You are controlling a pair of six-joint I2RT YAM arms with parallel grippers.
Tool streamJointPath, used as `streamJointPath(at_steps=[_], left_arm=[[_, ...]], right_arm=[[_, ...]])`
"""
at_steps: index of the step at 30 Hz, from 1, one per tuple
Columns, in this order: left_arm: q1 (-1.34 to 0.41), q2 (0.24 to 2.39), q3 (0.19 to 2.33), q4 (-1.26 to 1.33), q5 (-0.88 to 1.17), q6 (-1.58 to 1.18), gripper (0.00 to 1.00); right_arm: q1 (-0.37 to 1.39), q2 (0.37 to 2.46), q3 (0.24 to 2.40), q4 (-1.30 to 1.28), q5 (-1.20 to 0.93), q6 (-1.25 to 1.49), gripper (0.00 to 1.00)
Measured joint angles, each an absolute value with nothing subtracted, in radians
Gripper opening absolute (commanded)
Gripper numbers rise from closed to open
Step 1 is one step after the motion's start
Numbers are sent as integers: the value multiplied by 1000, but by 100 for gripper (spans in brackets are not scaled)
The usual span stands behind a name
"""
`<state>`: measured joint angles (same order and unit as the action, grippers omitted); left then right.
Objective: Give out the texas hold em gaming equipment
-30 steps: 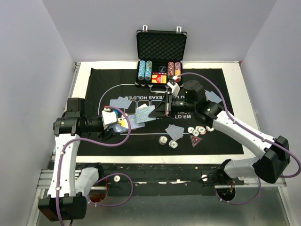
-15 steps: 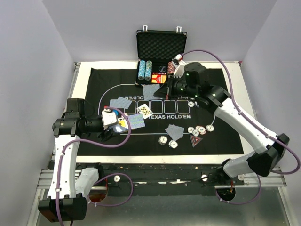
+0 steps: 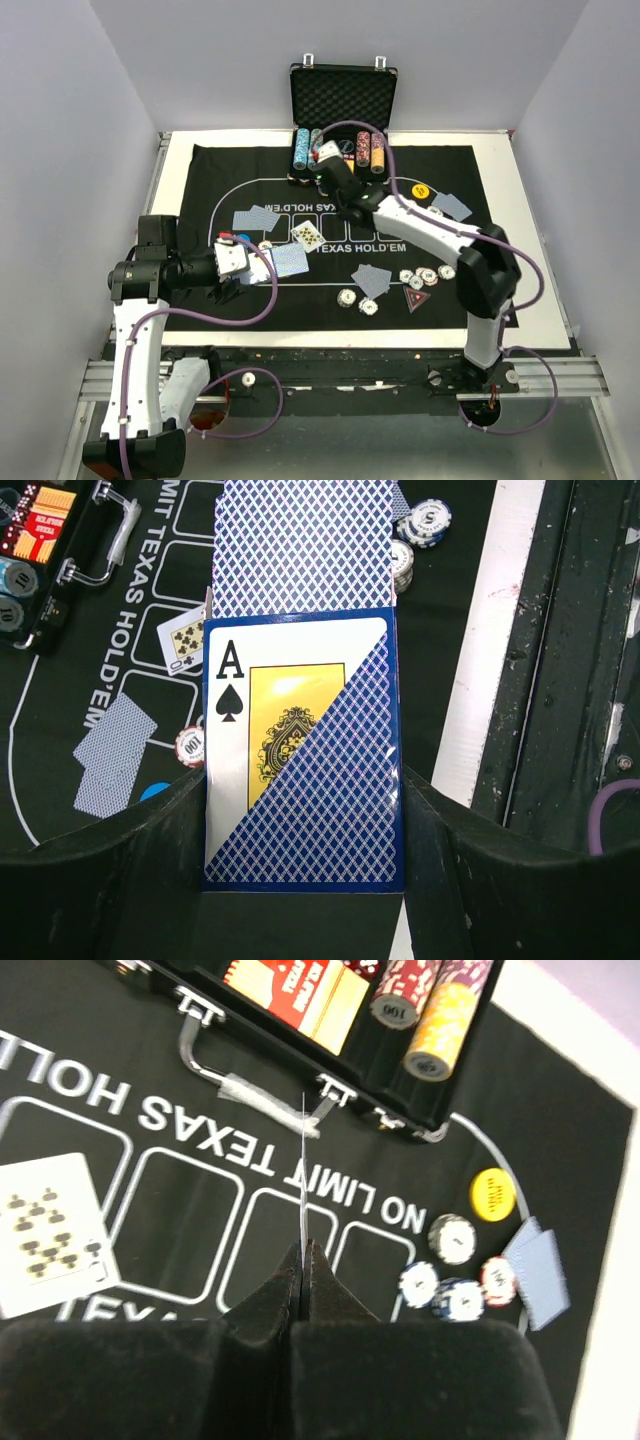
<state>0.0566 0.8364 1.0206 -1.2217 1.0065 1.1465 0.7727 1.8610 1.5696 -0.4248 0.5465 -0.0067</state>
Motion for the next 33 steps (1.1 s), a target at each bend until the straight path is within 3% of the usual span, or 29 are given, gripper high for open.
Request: streamJointPath(at_steps=[5,13,29,33], left_arm=[[57,807,1021,-1235,1007,1146,44],[57,791,1021,-1262,1007,1147,44],[57,788,1021,-1267,1007,1147,44],[57,789,1021,-1267,1007,1147,44]], right_arm=[[851,2004,1629,-345,744,-184,1],[940,2136,1636,-251,875,-324,1],[985,2234,1568,-278,883,-243,1],[984,2234,1526,-308,846,-193,10]])
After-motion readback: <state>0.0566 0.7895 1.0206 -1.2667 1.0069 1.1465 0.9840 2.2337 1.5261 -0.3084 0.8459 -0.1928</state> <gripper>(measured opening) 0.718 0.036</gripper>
